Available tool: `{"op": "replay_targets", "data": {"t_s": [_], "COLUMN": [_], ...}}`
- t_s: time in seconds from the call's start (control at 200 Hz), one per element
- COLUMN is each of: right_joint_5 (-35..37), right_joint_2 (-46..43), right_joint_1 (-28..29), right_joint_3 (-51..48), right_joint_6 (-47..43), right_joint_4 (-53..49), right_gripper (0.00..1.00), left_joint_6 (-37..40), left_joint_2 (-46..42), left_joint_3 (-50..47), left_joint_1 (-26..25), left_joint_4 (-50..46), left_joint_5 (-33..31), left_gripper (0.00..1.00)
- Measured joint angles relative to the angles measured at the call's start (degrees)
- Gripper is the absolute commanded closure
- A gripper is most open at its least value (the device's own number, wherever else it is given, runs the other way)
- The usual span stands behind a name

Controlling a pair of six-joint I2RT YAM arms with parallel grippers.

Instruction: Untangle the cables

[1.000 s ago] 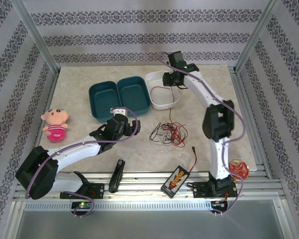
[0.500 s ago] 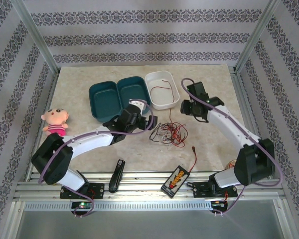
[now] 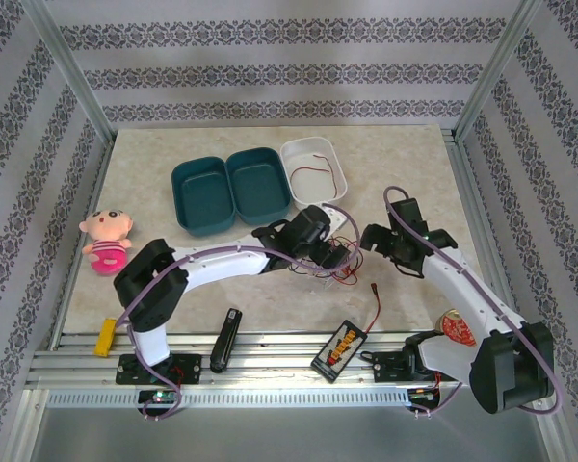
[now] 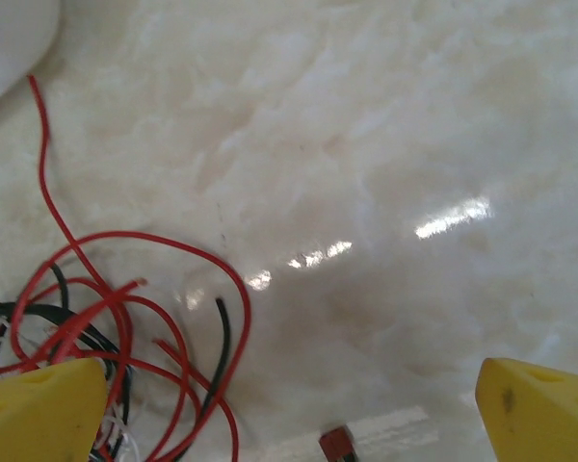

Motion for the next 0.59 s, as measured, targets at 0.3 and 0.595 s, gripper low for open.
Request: {"op": "replay_targets", "data": {"t_s": [0.3, 0.595], "right_joint_5": [-0.2, -1.3], "right_joint_2": [-0.1, 3.5], "right_joint_1": [-0.7, -1.5], "right_joint_3": [-3.5, -4.7], "right_joint_6": [2.0, 2.1], "right_joint_4": [-0.1, 1.4], "right_gripper": [0.02, 0.19], "left_joint_6": [3.7, 1.3], "left_joint_2": [4.6, 8.2], "left_joint_3": [5.9, 7.0], "left_joint_1": [-0.7, -0.6], "left_joint_4": [-5.4, -9.6], "left_joint_5": [-1.6, -6.3], "left_gripper": [0.00, 0.25]}}
